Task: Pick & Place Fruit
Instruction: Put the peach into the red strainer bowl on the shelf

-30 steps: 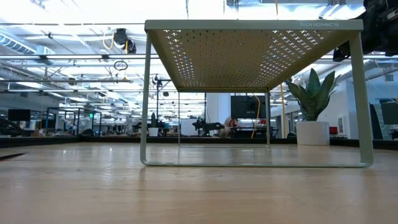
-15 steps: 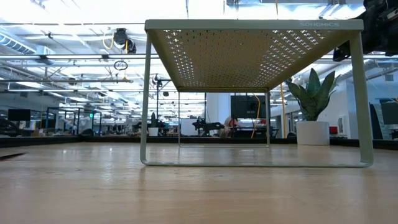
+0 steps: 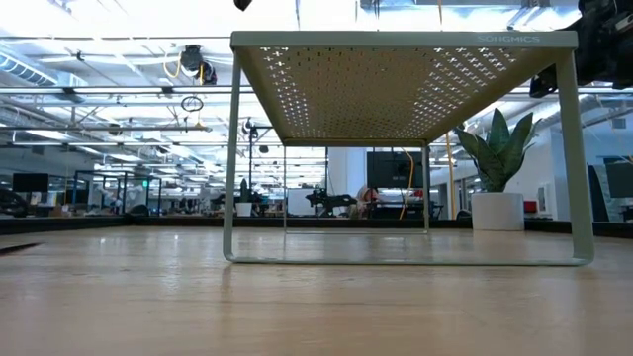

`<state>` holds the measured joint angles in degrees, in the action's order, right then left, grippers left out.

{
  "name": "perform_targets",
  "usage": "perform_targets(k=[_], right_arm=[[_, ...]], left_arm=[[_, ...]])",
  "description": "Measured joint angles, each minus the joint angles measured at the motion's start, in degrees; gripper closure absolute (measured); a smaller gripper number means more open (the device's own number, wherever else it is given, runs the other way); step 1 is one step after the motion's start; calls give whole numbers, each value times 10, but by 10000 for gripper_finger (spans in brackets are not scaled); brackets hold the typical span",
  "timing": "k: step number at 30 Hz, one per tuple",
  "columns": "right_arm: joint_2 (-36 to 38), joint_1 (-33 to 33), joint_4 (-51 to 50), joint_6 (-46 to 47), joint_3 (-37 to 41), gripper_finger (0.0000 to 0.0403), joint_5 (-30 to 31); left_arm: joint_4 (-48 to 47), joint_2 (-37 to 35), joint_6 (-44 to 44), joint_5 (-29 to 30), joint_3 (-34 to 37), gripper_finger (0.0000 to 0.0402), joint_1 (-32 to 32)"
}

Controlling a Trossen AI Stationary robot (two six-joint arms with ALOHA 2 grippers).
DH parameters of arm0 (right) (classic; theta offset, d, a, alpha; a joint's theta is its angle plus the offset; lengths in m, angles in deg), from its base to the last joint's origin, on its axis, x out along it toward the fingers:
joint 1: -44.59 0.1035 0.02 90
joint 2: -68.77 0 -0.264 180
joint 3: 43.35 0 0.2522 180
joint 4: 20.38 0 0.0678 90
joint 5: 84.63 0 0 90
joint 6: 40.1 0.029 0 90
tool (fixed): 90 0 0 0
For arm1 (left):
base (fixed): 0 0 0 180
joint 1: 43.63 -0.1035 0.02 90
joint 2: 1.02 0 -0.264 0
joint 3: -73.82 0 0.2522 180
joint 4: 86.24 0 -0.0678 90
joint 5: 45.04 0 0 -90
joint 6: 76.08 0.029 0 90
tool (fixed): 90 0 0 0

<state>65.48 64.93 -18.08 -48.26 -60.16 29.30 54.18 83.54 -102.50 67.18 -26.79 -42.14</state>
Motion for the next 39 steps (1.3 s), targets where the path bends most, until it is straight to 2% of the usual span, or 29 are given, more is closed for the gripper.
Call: perform_targets(k=[9,22,39], right_arm=[[0,0,0,0,0,403,0],[0,0,0,0,0,403,0],[0,0,0,0,0,403,0]], left_arm=[[-33,23,53,-2,0,298,-22],[-10,86,125,-17,0,298,-35],[-63,105,146,-16,0,298,-35]])
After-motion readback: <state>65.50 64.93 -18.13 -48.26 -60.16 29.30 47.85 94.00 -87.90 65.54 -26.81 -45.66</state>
